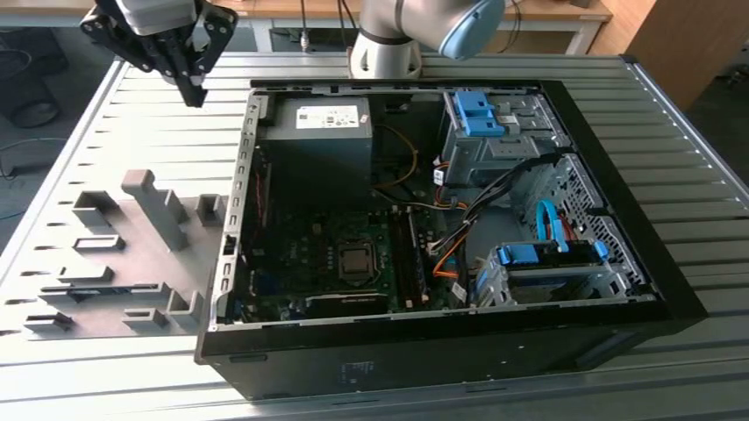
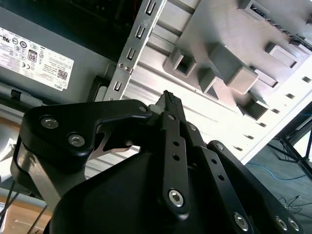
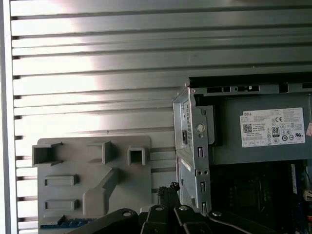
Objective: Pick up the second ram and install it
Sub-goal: 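Reach for the second ram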
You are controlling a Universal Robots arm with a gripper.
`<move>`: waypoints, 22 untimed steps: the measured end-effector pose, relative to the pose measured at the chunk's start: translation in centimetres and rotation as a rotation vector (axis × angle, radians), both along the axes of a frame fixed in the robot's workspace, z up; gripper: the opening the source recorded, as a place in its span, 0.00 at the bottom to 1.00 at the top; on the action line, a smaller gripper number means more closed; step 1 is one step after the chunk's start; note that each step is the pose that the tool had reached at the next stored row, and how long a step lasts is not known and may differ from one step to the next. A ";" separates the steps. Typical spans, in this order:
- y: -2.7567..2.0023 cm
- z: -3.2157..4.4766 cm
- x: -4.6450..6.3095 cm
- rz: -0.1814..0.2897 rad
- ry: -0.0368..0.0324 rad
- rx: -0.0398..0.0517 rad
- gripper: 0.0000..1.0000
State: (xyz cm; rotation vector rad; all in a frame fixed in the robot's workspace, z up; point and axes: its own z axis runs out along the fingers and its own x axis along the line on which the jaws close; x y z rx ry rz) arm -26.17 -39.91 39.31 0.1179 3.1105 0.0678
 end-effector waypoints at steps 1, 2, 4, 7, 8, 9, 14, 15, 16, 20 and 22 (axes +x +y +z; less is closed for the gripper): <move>0.00 0.00 -0.2 0.000 0.0000 0.0000 0.11; 0.00 0.00 -0.4 0.000 0.0001 0.0000 0.11; 0.00 0.00 -0.8 0.000 0.0001 0.0000 0.11; 0.00 0.00 -1.4 0.000 0.0000 0.0000 0.11; 0.00 0.00 -1.5 0.000 0.0000 -0.0001 0.11; 0.00 0.01 -1.7 0.000 0.0001 -0.0001 0.11; 0.00 0.00 -2.7 0.000 0.0000 0.0000 0.11; 0.00 0.00 -2.9 0.000 0.0000 0.0000 0.11; 0.00 0.00 -3.1 0.000 0.0000 -0.0001 0.11; 0.00 0.00 -4.0 0.000 0.0001 -0.0001 0.11; 0.00 0.00 -4.4 0.000 0.0000 0.0000 0.11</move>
